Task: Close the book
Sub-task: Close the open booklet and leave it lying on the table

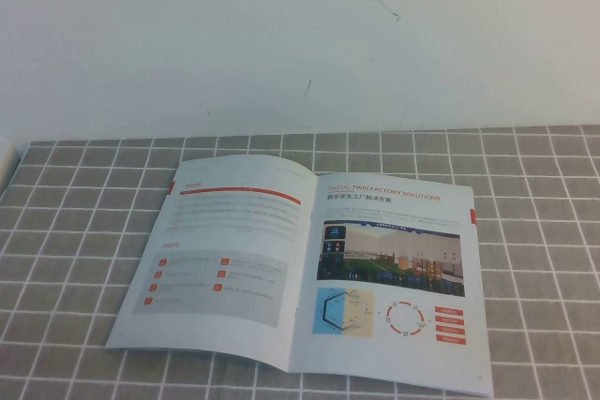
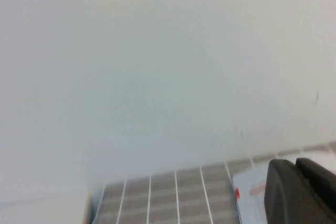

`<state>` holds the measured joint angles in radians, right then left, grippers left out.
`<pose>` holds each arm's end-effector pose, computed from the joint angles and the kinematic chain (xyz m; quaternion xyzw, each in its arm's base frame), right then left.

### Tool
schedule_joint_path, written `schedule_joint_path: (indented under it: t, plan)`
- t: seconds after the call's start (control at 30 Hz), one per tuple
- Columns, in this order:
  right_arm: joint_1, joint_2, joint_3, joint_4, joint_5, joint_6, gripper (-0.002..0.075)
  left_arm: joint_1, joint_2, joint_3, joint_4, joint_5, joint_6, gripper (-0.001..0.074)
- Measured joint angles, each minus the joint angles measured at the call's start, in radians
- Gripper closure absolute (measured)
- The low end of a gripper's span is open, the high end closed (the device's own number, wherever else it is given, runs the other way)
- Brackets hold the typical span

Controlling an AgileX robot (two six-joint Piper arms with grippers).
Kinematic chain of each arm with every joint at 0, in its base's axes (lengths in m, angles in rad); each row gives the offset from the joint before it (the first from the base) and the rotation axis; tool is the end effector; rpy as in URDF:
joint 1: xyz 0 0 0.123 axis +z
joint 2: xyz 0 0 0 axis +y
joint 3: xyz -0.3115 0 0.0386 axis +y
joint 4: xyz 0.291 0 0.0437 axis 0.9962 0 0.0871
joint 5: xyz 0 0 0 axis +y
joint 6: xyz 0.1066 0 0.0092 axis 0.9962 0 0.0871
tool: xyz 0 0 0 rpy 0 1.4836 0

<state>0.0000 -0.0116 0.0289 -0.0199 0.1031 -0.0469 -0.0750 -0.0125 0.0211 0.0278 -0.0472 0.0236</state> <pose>0.0867 -0.0002 0.1930 -0.0233 0.7184 -0.0239 0.6949 0.0853 -0.0065 0.2122 0.0422 0.6599 -0.0093 0.7501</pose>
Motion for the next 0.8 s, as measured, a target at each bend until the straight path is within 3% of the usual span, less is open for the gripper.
schedule_joint_path:
  t: [0.3,0.8]
  plan:
    - [0.000,0.000,0.000,0.000,-0.396,0.000,0.0729,0.000,0.000,0.000,0.000,-0.334,-0.011,0.0738]
    - [0.000,0.000,-0.002,0.000,-0.500,0.002,0.0729,0.000,-0.002,0.000,-0.028,-0.455,-0.059,0.0738]
